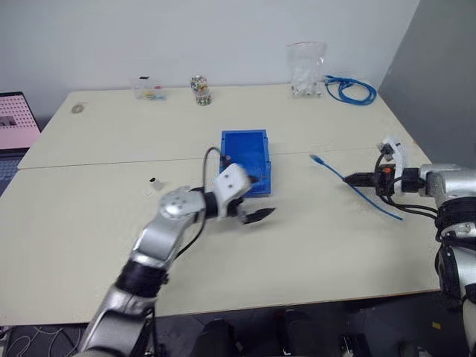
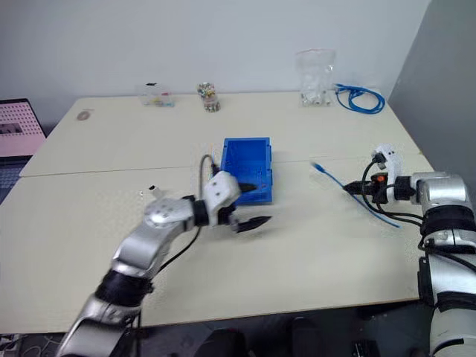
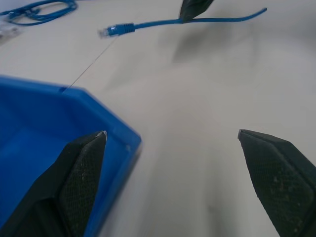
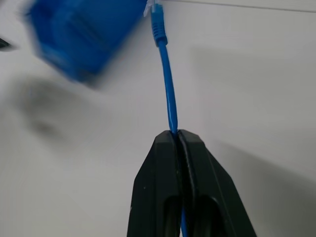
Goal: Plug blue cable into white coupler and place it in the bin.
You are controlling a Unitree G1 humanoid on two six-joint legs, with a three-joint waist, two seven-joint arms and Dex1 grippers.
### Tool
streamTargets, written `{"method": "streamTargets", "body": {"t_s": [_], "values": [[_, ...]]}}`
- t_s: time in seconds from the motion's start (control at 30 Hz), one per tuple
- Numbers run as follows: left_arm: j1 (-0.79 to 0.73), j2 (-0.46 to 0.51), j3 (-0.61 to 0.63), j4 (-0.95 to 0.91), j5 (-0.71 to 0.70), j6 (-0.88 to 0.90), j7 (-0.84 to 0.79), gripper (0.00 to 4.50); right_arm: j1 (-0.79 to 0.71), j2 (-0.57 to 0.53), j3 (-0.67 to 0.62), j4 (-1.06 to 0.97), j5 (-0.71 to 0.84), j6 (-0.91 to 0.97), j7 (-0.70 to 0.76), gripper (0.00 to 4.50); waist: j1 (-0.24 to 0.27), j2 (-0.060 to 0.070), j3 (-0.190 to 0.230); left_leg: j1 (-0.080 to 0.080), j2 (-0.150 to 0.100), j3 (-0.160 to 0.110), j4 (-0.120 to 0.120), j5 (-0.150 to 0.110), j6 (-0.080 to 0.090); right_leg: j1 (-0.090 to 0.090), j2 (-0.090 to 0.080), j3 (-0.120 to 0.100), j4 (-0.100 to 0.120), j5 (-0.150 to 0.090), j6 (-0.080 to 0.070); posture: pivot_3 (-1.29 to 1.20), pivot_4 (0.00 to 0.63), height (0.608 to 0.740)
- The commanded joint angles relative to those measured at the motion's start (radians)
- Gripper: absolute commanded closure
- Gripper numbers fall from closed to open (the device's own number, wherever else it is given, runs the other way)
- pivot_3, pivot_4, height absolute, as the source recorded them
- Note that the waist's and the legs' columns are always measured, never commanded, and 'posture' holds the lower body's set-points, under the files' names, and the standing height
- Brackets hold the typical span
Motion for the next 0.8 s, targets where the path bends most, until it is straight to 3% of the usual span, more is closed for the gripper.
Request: {"method": "streamTargets", "body": {"t_s": [0.03, 0.17, 0.27, 0.4, 0.57, 0.67, 0.8], "values": [[0.296, 0.010, 0.157, -0.273, -0.055, -0.050, 0.063, 0.00, 0.055, 0.063, 0.104, -0.248, 0.129, 0.169, 0.032, 4.47, 0.007, 0.000, 0.000, 0.000, 0.001, 0.000, -0.001, 0.000, 0.000, 0.000, 0.000, 0.000, -0.001, 0.000, 0.000, 0.00, 0.150, 0.740], [0.695, -0.085, 0.288, -0.413, 0.016, -0.171, 0.199, 0.00, 0.055, 0.194, 0.228, -0.246, 0.128, 0.150, 0.004, 4.47, 0.024, -0.001, 0.000, 0.000, 0.000, 0.000, 0.001, 0.000, 0.000, 0.001, -0.001, -0.001, -0.002, 0.000, -0.001, 0.00, 0.150, 0.740], [0.945, -0.160, 0.298, -0.447, 0.086, -0.340, 0.254, 0.00, 0.050, 0.277, 0.315, -0.161, 0.075, 0.051, -0.007, 4.47, 0.041, 0.000, 0.000, 0.001, -0.001, 0.001, 0.002, 0.000, 0.000, 0.001, -0.001, -0.001, -0.003, 0.001, -0.001, 0.00, 0.150, 0.740], [1.223, -0.296, 0.259, -0.465, 0.157, -0.481, 0.356, 0.00, 0.011, 0.362, 0.444, 0.056, -0.022, -0.111, 0.051, 4.47, 0.033, -0.010, -0.004, 0.001, 0.001, 0.006, 0.000, 0.000, 0.000, 0.002, -0.002, -0.002, -0.005, 0.000, -0.002, 0.00, 0.150, 0.740], [1.290, -0.346, 0.155, -0.498, 0.233, -0.524, 0.428, 0.00, -0.023, 0.417, 0.499, 0.199, -0.079, -0.195, 0.116, 4.47, 0.020, -0.013, -0.007, 0.002, 0.002, 0.008, 0.000, -0.001, 0.001, 0.002, 0.000, -0.002, -0.006, -0.003, 0.003, 0.00, 0.150, 0.740], [1.264, -0.360, 0.115, -0.518, 0.253, -0.485, 0.471, 0.00, -0.012, 0.431, 0.535, 0.258, -0.126, -0.268, 0.142, 3.93, 0.012, -0.013, -0.008, 0.004, 0.003, 0.010, 0.000, -0.001, 0.002, 0.003, 0.001, -0.002, -0.004, -0.003, 0.003, 0.00, 0.150, 0.740], [1.241, -0.351, 0.096, -0.563, 0.247, -0.410, 0.497, 0.00, -0.014, 0.437, 0.499, 0.293, -0.132, -0.284, 0.124, 2.86, 0.012, -0.013, -0.010, 0.004, 0.003, 0.009, -0.001, -0.001, 0.002, 0.002, 0.002, -0.002, -0.004, -0.004, 0.003, 0.00, 0.150, 0.740]]}}
